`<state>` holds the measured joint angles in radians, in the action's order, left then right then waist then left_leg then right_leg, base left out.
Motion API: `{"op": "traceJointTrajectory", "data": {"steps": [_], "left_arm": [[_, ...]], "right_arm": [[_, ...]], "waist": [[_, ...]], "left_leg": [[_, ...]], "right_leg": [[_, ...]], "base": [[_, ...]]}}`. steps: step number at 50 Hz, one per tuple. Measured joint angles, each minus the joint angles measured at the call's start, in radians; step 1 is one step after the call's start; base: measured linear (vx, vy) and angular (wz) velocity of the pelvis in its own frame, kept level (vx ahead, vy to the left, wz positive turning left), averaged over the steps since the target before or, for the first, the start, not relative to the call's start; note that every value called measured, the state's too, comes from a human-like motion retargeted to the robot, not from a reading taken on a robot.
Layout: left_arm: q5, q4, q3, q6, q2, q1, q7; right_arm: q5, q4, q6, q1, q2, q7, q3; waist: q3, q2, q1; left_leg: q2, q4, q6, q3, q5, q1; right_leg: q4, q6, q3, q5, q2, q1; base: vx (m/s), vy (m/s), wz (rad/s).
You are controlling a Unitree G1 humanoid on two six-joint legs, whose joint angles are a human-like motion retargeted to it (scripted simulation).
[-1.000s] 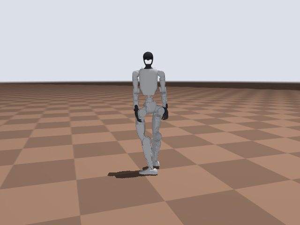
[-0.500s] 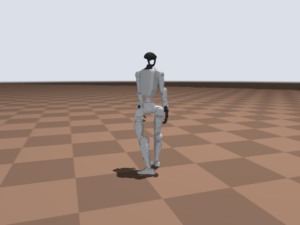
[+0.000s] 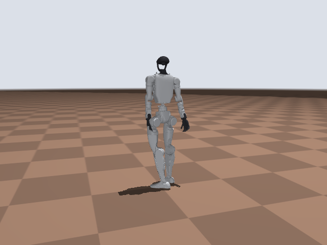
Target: Upper body actions
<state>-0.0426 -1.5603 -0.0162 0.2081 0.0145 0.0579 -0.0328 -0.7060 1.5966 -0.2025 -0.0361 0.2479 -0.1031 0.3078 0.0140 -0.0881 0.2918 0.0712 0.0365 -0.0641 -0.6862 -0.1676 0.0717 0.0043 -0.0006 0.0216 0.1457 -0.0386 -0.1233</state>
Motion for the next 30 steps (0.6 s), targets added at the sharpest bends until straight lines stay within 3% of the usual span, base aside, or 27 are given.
{"op": "traceJointTrajectory", "data": {"steps": [7,13,18,23,30], "left_arm": [[0.011,-0.028,-0.003,0.006,-0.062,0.047,0.012],[0.023,-0.114,-0.030,0.018,-0.119,0.065,0.032],[-0.057,-0.140,0.036,0.054,-0.176,0.071,0.051],[-0.109,-0.140,0.031,0.028,-0.180,0.056,0.073],[0.022,-0.140,-0.095,0.011,-0.099,-0.007,0.043]], "right_arm": [[-0.067,-0.009,0.012,0.035,0.008,0.022,0.007],[-0.031,-0.044,0.024,0.050,-0.002,0.025,0.017],[-0.008,-0.076,0.033,0.023,-0.015,0.006,-0.013],[-0.014,-0.166,0.058,-0.046,-0.043,-0.019,-0.055],[0.049,-0.340,0.103,-0.109,-0.135,-0.103,-0.138]], "waist": [[-0.008,0.064,-0.192],[-0.005,0.113,-0.382],[0.002,0.148,-0.508],[0.000,0.158,-0.566],[0.015,0.153,-0.561]], "left_leg": [[-0.039,0.014,0.028,0.176,0.041,-0.062],[-0.091,0.001,0.042,0.327,0.079,-0.083],[-0.111,0.013,0.044,0.416,0.095,-0.102],[-0.119,0.019,0.043,0.470,0.105,-0.114],[-0.117,0.024,0.041,0.487,0.108,-0.127]], "right_leg": [[-0.009,-0.035,0.157,-0.092,0.062,0.087],[-0.037,-0.032,0.316,-0.131,0.098,0.165],[-0.055,-0.027,0.415,-0.151,0.111,0.212],[-0.059,-0.022,0.476,-0.165,0.113,0.236],[-0.061,-0.022,0.500,-0.174,0.108,0.240]], "base": [[-0.12,0.36,2.02],[-0.08,0.20,1.33],[-0.01,0.02,0.96],[-0.01,0.01,0.59],[0.00,0.01,0.07]]}}
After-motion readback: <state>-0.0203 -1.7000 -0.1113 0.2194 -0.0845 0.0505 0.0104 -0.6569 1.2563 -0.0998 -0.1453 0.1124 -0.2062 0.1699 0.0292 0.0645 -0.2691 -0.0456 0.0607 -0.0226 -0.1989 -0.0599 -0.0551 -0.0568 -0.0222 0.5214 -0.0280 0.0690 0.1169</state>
